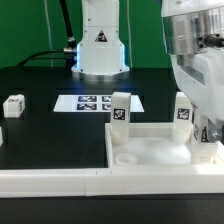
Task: Assemble square table
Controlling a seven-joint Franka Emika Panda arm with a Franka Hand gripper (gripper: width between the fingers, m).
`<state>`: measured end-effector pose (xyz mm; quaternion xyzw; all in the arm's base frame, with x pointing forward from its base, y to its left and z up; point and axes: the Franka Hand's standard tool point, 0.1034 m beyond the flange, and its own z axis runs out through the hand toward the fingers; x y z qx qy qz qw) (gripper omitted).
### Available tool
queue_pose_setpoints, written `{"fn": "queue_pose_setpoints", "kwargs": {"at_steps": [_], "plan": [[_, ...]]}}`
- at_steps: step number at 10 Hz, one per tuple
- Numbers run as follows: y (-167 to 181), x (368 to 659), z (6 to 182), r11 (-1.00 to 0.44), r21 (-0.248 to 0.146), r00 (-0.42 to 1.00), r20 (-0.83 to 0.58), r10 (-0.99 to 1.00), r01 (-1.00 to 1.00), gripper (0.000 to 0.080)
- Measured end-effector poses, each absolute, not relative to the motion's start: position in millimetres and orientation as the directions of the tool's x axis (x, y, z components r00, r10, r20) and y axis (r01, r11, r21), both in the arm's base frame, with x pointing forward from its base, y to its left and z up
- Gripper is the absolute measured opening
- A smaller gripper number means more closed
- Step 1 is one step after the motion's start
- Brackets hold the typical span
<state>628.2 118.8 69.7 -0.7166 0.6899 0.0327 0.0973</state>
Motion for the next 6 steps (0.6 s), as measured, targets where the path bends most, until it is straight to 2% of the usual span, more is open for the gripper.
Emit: {"fn": "queue_pose_setpoints", "kwargs": {"at_steps": [1, 2, 6], "plan": [[123.3, 625.5, 71.2, -0.17, -0.074, 0.18, -0.16, -0.971, -0.983, 0.0554], [128.2, 624.6, 73.6, -0.3, -0.063, 0.306, -0.123, -0.944, -0.952, 0.0627], [127.3, 624.8, 72.9, -0.556, -0.094, 0.563, -0.09, -0.822, -0.826, 0.0648]]}}
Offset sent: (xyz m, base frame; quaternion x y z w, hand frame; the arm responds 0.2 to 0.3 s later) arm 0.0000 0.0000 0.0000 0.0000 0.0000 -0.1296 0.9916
